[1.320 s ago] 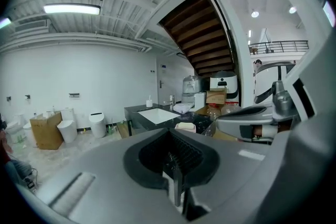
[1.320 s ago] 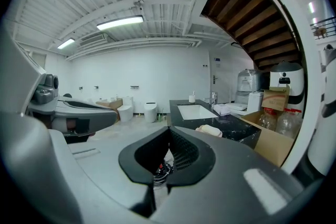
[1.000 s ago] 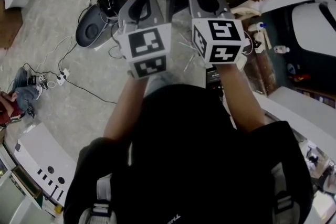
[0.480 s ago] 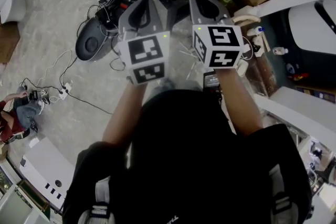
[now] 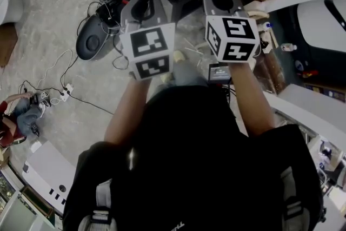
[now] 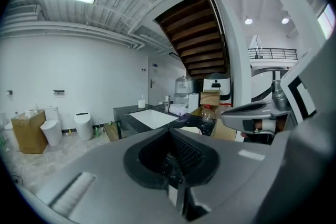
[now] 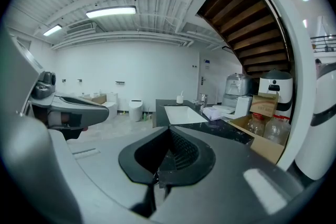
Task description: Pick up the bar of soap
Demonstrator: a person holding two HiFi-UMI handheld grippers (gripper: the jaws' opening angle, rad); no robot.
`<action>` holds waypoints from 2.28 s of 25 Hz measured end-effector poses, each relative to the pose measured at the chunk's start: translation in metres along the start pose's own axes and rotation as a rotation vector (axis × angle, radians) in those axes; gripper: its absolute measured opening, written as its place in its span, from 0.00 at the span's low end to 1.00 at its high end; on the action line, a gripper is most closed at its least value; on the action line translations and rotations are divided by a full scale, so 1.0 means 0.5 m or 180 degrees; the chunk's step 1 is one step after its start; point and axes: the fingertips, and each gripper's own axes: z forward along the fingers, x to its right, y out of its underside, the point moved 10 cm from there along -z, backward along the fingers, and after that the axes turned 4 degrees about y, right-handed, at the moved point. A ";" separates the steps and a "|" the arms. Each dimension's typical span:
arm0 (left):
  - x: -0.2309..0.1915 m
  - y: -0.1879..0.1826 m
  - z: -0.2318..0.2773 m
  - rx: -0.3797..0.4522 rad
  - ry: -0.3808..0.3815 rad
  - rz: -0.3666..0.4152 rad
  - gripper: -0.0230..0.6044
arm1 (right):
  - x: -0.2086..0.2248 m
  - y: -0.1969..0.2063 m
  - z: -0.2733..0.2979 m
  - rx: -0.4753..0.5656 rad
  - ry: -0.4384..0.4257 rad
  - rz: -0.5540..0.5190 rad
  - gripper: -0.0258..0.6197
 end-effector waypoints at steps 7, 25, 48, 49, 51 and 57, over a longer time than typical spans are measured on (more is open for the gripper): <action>-0.009 -0.007 0.031 -0.0034 -0.0003 -0.0021 0.03 | 0.007 -0.013 0.036 -0.0012 -0.0064 -0.0019 0.06; -0.017 -0.074 0.400 -0.0254 -0.0137 0.0005 0.03 | 0.213 -0.048 0.366 -0.0167 -0.0271 -0.0074 0.06; -0.048 -0.064 0.638 -0.0592 -0.0241 -0.0067 0.03 | 0.343 0.020 0.623 -0.1251 -0.1170 -0.1033 0.22; -0.047 -0.063 0.638 -0.0601 -0.0239 -0.0069 0.03 | 0.342 0.026 0.622 -0.1325 -0.1255 -0.1097 0.25; -0.045 -0.061 0.639 -0.0611 -0.0239 -0.0068 0.03 | 0.337 0.042 0.625 -0.1513 -0.1453 -0.1208 0.30; -0.049 -0.059 0.656 -0.0628 -0.0264 -0.0085 0.03 | 0.326 0.061 0.666 -0.1819 -0.1712 -0.1568 0.37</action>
